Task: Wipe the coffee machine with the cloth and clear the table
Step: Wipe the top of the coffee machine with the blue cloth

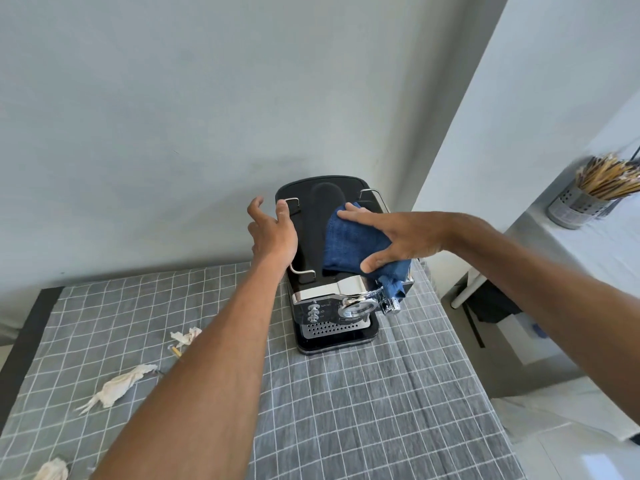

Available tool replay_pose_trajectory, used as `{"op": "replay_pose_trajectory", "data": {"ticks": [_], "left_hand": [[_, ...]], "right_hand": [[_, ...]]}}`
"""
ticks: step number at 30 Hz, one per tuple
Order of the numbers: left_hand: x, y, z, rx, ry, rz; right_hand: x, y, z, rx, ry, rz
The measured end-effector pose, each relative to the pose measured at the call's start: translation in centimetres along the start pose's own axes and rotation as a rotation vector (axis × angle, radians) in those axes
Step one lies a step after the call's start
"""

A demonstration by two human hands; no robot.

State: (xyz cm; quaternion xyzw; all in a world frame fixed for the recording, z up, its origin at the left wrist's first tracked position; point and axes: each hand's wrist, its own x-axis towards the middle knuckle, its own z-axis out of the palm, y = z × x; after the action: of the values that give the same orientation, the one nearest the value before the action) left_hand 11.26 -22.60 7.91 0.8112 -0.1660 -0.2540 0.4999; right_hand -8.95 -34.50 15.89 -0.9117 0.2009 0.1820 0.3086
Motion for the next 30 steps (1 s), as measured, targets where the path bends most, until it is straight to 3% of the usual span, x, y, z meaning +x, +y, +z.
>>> {"op": "replay_pose_trajectory", "data": {"ticks": [7, 12, 17, 24, 27, 30], "left_hand": [[-0.2, 0.2, 0.2, -0.002, 0.018, -0.006], [-0.2, 0.1, -0.1, 0.028, 0.024, 0.011], [-0.2, 0.5, 0.0, 0.033, 0.005, 0.012], [0.7, -0.1, -0.1, 0.046, -0.017, 0.07], [0.8, -0.3, -0.1, 0.054, -0.028, 0.083], [0.6, 0.0, -0.1, 0.057, -0.038, 0.081]], "right_hand": [[1.0, -2.9, 1.5, -0.067, 0.083, 0.059], [2.9, -4.5, 6.1, -0.36, 0.325, 0.062], [0.7, -2.1, 5.3, -0.436, 0.243, -0.13], [2.8, -2.9, 4.3, -0.345, 0.348, 0.112], [1.0, -3.8, 7.1, -0.36, 0.425, 0.026], [-0.6, -2.3, 6.9, -0.497, 0.343, -0.027]]}}
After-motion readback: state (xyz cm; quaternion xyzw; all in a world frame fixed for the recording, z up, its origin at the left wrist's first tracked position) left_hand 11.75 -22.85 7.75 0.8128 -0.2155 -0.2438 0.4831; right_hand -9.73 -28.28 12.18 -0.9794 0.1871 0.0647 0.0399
